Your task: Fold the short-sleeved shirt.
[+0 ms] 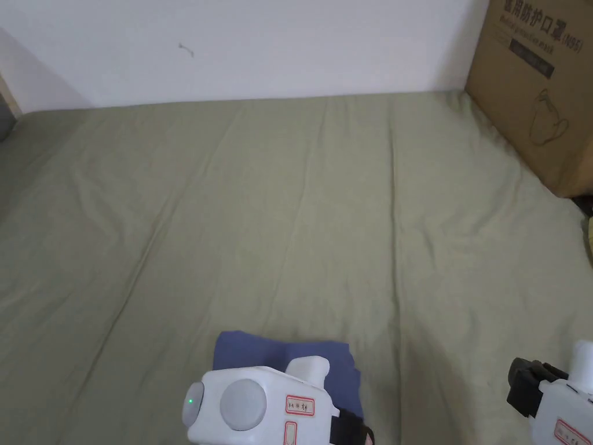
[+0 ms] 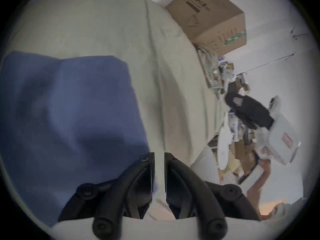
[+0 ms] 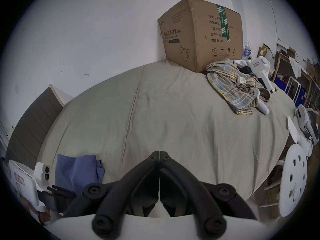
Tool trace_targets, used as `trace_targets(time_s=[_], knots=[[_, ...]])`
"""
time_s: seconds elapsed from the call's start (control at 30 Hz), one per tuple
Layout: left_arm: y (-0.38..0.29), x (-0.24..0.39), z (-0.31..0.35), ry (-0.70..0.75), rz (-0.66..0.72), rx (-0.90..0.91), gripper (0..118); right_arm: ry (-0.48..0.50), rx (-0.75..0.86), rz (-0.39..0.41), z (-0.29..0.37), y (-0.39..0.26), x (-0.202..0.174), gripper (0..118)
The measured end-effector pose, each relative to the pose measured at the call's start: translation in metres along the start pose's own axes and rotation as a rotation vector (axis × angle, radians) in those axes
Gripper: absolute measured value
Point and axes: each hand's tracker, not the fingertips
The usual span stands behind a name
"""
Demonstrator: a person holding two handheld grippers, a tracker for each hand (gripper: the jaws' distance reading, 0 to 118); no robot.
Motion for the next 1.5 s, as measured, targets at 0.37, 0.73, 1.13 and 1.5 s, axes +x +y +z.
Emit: trace_targets(time_s=[0.37,0.73,1.13,1.5], knots=[[-0.031,-0.074,0.133,-0.065,0.132,0.295,11,0.283,-0.135,0.226,0.002,0.013,-0.092,1],[-0.069,-0.167,0.167,-0.151,0.299,0.382,86,0.283,-0.569,0.448,-0.086,-0.054,-0.209,1],[-0.02,-0.188,0.083,-0.309,0.39,0.271,105,0.33,-0.56,0.333,-0.084,-0.045,-0.198,1],[-0.016,-0.196,0.06,-0.332,0.415,0.207,30,0.337,-0.523,0.309,-0.079,-0.044,-0.194,1]])
